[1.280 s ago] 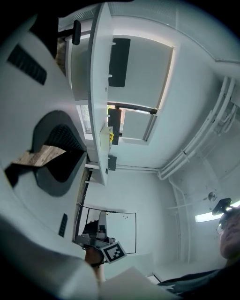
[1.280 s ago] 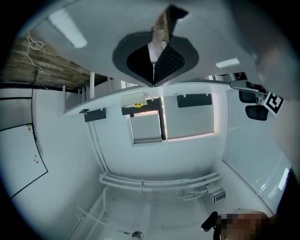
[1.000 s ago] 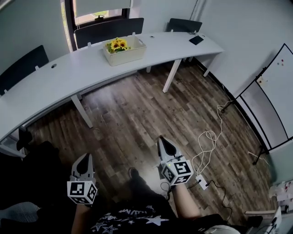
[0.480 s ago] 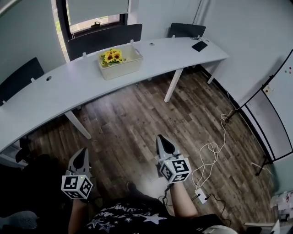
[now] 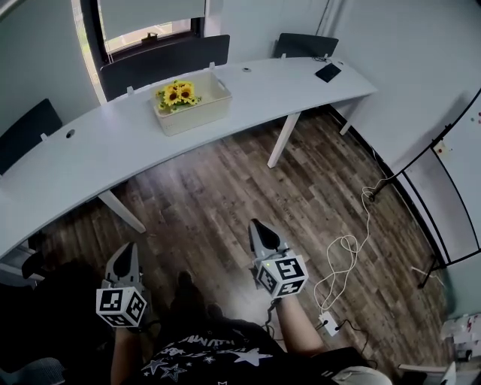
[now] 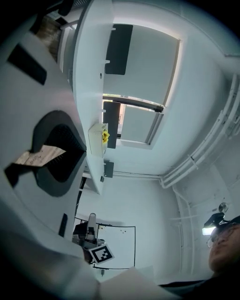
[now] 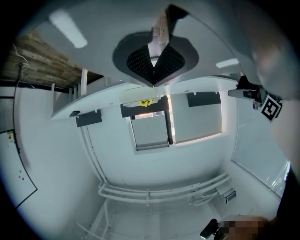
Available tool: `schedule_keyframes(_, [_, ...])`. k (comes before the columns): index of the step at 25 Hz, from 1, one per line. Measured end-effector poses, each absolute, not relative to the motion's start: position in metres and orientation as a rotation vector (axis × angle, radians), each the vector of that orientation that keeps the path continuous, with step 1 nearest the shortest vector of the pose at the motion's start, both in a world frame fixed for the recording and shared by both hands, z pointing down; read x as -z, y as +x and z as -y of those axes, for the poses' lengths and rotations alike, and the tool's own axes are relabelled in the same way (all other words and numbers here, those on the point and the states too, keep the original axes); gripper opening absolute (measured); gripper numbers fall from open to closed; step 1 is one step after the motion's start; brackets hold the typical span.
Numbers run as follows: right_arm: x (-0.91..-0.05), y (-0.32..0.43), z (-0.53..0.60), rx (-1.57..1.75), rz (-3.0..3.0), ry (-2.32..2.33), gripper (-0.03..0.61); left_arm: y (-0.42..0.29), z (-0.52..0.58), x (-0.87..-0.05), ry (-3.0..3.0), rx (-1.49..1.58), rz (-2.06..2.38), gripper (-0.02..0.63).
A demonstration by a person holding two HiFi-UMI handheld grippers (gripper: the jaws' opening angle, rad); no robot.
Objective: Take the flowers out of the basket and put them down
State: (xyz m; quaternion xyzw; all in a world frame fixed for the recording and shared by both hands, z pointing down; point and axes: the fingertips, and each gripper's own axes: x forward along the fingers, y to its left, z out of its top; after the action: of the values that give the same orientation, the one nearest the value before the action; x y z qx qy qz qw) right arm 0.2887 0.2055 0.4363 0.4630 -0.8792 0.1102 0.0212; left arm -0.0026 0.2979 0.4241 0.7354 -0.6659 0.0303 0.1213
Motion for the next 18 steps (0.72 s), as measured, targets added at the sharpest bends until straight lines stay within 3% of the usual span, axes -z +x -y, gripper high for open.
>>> schedule_keyframes(18, [-0.428,0.203,-0.022,-0.323,2.617,1.547,0.003,-0.084,-0.073,-0.445,2.244,-0.067,1.728,0.009])
